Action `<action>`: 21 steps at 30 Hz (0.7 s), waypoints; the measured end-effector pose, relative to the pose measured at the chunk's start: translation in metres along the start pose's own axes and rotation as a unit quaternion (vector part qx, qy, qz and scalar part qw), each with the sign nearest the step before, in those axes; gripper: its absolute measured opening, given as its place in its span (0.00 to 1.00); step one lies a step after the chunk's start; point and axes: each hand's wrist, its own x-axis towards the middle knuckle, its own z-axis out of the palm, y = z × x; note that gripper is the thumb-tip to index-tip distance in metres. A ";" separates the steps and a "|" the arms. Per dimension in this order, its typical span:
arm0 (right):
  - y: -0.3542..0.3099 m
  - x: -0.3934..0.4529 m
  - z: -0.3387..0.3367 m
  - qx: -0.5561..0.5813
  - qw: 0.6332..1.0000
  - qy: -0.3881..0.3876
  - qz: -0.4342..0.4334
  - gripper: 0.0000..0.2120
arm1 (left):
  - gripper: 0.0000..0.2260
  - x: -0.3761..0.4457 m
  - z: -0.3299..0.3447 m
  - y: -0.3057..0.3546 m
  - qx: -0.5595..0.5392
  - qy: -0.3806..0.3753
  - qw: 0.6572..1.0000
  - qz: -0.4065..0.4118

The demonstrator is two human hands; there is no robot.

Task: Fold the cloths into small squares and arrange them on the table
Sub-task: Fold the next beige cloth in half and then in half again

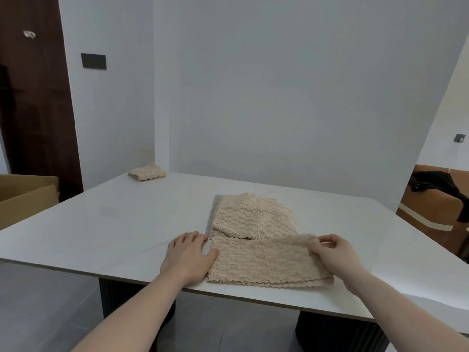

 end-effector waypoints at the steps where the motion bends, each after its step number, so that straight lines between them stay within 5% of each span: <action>1: -0.006 0.000 0.000 0.005 1.000 0.006 -0.013 0.08 | 0.31 0.001 0.001 -0.001 -0.002 0.002 1.000 0.001; 11: -0.077 -0.018 0.046 0.151 0.985 -0.056 -0.063 0.11 | 0.31 0.002 0.005 -0.004 -0.010 0.014 1.000 0.004; 21: -0.096 -0.049 0.110 0.112 0.977 -0.155 -0.099 0.14 | 0.25 0.003 0.002 -0.005 -0.067 0.034 0.997 -0.004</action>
